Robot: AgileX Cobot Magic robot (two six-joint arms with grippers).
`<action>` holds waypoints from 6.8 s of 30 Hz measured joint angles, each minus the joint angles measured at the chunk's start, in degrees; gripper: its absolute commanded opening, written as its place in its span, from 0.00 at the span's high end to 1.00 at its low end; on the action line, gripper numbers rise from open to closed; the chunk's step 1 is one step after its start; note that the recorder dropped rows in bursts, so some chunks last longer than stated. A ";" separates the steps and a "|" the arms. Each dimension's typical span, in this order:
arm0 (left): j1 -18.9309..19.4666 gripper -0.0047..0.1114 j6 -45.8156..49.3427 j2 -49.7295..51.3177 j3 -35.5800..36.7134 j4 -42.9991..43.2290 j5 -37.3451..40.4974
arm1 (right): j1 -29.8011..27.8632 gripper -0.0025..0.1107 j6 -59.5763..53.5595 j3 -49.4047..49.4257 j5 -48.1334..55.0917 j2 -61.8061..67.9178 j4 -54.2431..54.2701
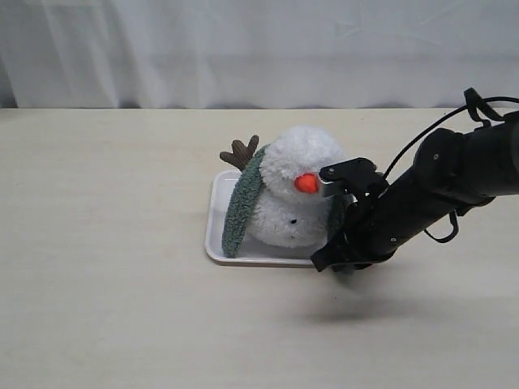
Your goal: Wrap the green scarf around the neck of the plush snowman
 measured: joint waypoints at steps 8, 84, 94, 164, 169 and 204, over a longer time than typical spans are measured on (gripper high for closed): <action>0.00 0.96 0.00 0.00 0.00 0.00 0.00 | 0.00 0.77 -0.30 0.00 0.10 -3.26 0.00; 0.00 0.96 0.00 0.00 0.00 0.12 0.00 | 23.26 0.45 34.65 -0.96 -20.26 -1.35 -6.44; 0.00 0.96 0.00 0.00 0.00 0.12 0.00 | 23.26 0.45 35.27 -0.96 -33.81 4.51 -2.74; 0.00 0.96 0.00 0.00 0.00 0.12 0.00 | 19.08 0.94 51.88 -4.09 6.54 0.50 -46.78; 0.00 0.96 0.00 0.00 0.00 0.12 0.00 | 19.08 0.94 53.54 -4.09 6.94 1.54 -48.29; 0.00 0.96 0.00 0.00 0.00 0.12 0.00 | 9.57 0.56 61.04 5.30 6.22 -13.88 -46.85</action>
